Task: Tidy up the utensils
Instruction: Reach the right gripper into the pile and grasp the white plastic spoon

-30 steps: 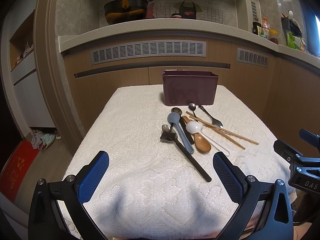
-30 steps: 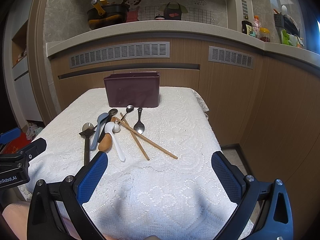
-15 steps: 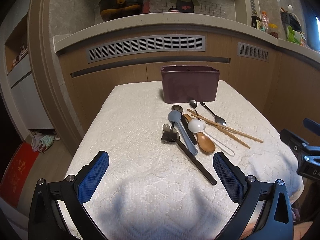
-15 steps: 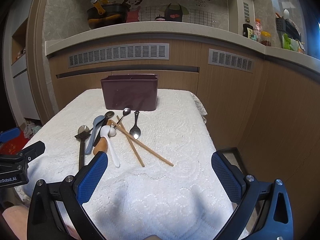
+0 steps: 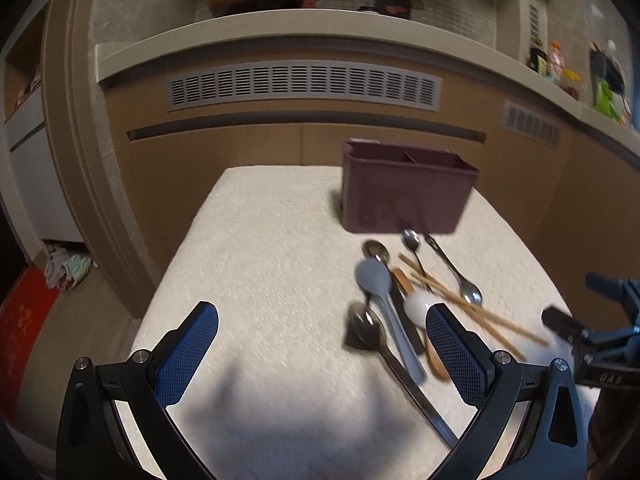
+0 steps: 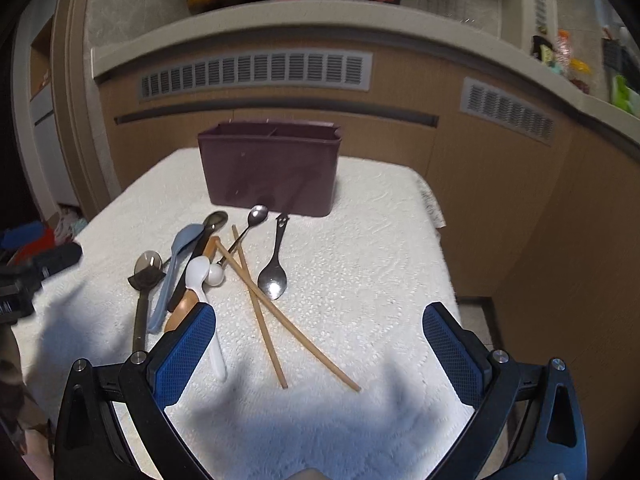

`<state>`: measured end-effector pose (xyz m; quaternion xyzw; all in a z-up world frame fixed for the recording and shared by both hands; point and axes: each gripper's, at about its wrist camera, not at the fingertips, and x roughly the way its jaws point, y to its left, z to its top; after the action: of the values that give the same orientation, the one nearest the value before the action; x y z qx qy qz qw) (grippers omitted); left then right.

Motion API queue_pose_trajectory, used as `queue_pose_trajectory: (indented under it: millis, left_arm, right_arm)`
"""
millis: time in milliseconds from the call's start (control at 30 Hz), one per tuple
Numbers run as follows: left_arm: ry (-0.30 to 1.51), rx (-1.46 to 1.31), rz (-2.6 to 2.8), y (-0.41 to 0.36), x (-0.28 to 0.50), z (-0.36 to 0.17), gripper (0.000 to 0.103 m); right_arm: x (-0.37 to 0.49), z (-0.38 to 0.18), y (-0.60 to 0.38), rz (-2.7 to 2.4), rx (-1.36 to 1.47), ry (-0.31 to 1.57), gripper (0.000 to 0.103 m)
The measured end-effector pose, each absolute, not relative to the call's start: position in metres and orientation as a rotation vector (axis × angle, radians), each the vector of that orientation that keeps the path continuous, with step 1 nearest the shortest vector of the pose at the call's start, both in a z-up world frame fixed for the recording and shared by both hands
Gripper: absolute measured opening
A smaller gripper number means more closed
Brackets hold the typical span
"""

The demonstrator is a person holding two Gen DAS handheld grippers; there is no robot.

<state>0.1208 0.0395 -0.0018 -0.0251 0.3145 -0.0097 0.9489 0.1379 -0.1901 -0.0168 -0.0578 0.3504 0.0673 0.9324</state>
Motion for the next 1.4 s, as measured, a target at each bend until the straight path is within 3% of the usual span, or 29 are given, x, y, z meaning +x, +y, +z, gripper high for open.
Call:
queue_pose_trajectory:
  millis: [300, 533, 567, 667, 700, 833, 1067, 1133, 1167, 1400]
  left_arm:
    - [0.649, -0.122, 0.063, 0.087, 0.156, -0.006, 0.103]
    - [0.752, -0.109, -0.043, 0.067, 0.166, -0.032, 0.103]
    - [0.756, -0.109, -0.033, 0.067, 0.167, -0.034, 0.103]
    - [0.747, -0.129, 0.017, 0.075, 0.166, -0.033, 0.103]
    - [0.737, -0.135, 0.04, 0.079, 0.166, -0.03, 0.103]
    - [0.687, -0.162, 0.125, 0.101, 0.16, -0.018, 0.103]
    - [0.712, -0.181, 0.132, 0.114, 0.152, -0.023, 0.103]
    - [0.74, -0.188, 0.112, 0.111, 0.151, -0.028, 0.103]
    - [0.754, -0.188, 0.1, 0.109, 0.152, -0.03, 0.103]
    - [0.861, -0.156, -0.046, 0.064, 0.155, -0.048, 0.103]
  right_arm:
    - [0.193, -0.031, -0.153, 0.173, -0.282, 0.797, 0.103]
    - [0.197, -0.04, -0.141, 0.294, -0.259, 0.83, 0.102]
    - [0.194, -0.043, -0.137, 0.314, -0.261, 0.837, 0.099]
    - [0.184, -0.048, -0.119, 0.369, -0.325, 0.816, 0.066]
    - [0.181, -0.048, -0.111, 0.385, -0.347, 0.804, 0.06]
    - [0.18, -0.05, -0.086, 0.449, -0.383, 0.786, 0.052]
    - [0.191, -0.071, -0.063, 0.42, -0.5, 0.808, 0.051]
    - [0.194, -0.07, -0.07, 0.409, -0.479, 0.814, 0.044]
    - [0.195, -0.07, -0.074, 0.413, -0.463, 0.835, 0.031]
    - [0.209, -0.057, -0.137, 0.356, -0.196, 0.927, 0.03]
